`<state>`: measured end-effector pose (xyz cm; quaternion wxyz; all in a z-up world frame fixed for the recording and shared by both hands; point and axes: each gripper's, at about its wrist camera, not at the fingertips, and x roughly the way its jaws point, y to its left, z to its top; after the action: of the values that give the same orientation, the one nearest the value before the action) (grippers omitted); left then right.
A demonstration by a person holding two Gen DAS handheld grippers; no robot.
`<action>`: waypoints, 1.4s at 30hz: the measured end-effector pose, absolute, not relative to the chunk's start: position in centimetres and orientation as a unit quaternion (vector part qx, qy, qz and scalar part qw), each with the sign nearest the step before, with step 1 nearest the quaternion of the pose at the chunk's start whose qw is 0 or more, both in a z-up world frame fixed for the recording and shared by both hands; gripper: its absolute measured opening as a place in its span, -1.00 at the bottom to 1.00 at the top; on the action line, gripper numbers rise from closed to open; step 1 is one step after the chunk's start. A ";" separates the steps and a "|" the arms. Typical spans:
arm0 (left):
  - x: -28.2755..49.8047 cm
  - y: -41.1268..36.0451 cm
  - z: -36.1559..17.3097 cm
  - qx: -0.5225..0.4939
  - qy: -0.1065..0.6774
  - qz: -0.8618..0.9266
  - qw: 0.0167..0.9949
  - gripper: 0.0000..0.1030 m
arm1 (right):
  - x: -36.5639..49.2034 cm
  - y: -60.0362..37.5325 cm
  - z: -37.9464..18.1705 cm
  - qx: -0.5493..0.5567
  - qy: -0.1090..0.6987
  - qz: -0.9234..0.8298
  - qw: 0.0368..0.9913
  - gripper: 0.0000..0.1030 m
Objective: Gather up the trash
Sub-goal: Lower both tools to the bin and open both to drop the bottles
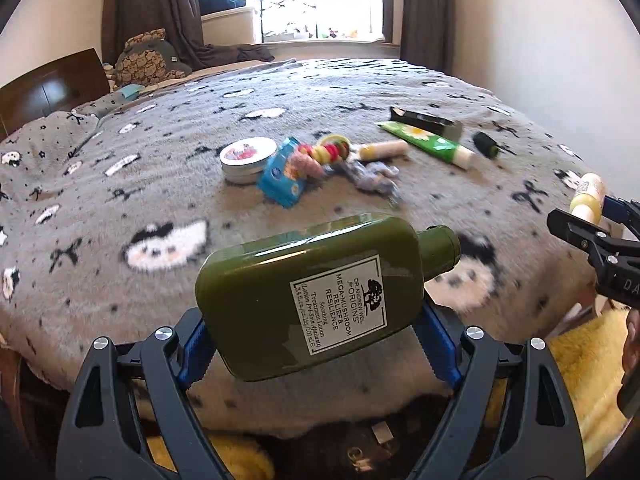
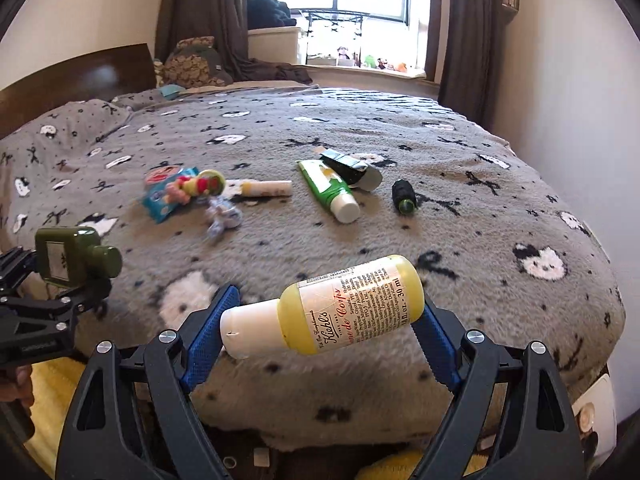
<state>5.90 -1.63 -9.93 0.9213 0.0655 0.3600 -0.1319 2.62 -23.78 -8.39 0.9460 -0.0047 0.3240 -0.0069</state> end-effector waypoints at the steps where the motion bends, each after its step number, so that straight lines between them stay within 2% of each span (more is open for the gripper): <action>1: 5.0 -1.6 -10.2 0.063 0.362 -0.136 0.920 0.58 | 1.8 -23.6 -8.5 -0.002 0.324 -0.001 0.946 0.65; 6: 2.2 -1.1 -11.5 0.064 0.376 -0.141 0.914 0.58 | -0.5 -23.0 -9.8 0.010 0.340 0.017 0.940 0.65; 16: -1.4 0.0 -18.3 0.060 0.461 -0.141 0.874 0.58 | -2.5 -20.3 -14.5 0.026 0.405 0.066 0.912 0.65; 31: -0.2 -0.8 -29.1 0.058 0.570 -0.132 0.809 0.58 | -0.9 -17.4 -24.4 0.054 0.521 0.092 0.847 0.65; 42: 0.5 -0.7 -32.6 0.051 0.618 -0.131 0.774 0.59 | -0.3 -17.2 -29.1 0.088 0.571 0.093 0.811 0.65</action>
<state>0.48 -0.72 -32.59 0.7738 0.0514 0.6176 -0.1310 -0.25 -17.21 -29.06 0.8108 0.0879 0.5711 0.0933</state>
